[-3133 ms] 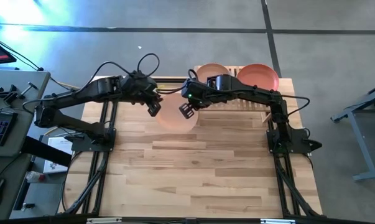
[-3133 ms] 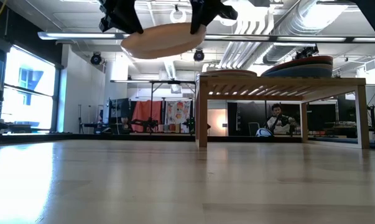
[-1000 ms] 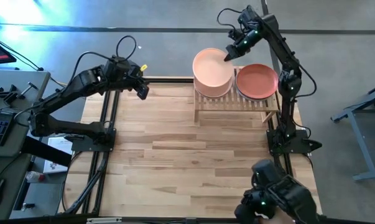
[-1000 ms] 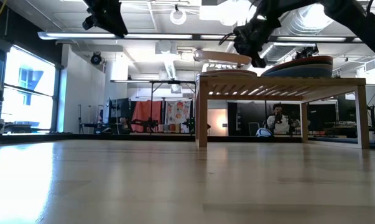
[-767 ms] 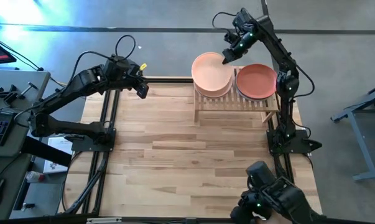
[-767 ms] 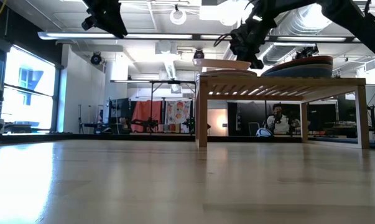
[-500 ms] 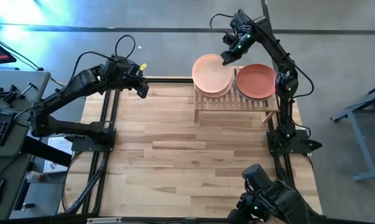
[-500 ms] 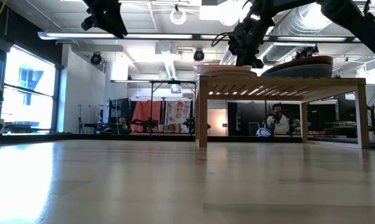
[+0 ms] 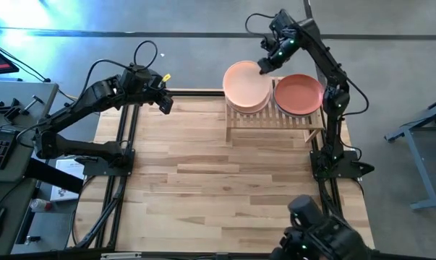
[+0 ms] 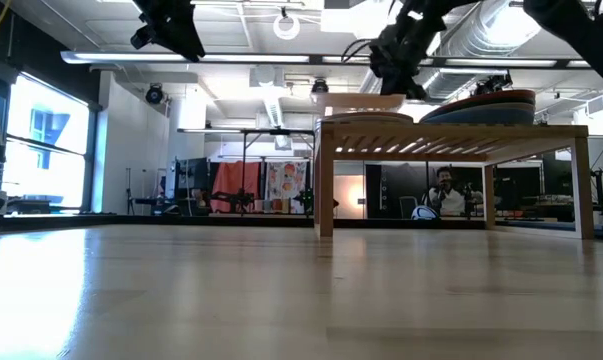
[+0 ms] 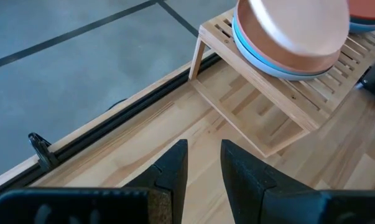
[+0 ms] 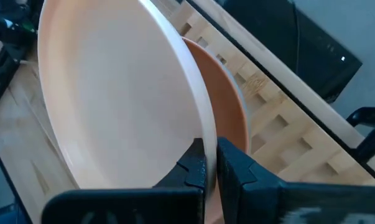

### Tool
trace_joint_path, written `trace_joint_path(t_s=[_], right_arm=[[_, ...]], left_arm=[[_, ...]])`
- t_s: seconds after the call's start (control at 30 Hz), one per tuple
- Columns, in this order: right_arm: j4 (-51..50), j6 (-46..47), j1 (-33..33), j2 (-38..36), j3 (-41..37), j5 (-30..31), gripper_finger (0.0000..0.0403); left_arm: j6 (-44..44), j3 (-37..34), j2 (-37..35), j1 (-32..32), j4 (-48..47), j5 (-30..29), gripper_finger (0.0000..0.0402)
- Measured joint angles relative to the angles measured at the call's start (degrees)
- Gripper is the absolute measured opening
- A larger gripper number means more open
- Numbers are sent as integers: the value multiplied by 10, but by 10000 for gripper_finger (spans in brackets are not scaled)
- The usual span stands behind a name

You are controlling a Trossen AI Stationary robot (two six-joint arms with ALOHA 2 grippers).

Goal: Place and stack plates onto a shelf
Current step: Stack the light orange plate on top of the brown plate on the shelf

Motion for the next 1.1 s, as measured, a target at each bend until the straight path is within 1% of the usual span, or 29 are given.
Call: trace_joint_path(t_s=[0.13, 0.37, 0.43, 0.57, 0.67, 0.9, 1.03, 1.1], right_arm=[[0, -11, -10, -26, 0, -2, 0], [2, -25, -14, -49, -9, -5, 0], [1, -28, -14, -62, -37, -8, 0], [-1, -28, -14, -101, -123, -5, 0], [8, -32, -14, -124, -161, -3, 0], [55, 5, -13, -127, -169, -2, 0], [77, 34, -5, -118, -168, 39, 0], [77, 37, -3, -109, -168, 35, 0]], left_arm=[[0, 0, 0, 0, 0, 0, 83], [0, 0, 0, 3, 0, -1, 83], [0, 0, 0, 3, 0, 0, 83], [0, 0, 0, 3, 0, -4, 83], [0, 0, 0, 3, 0, -12, 83], [-1, 0, 0, 3, 0, -15, 83], [0, 0, 0, 3, 0, -15, 83], [-1, 0, 0, 3, 0, -15, 83]])
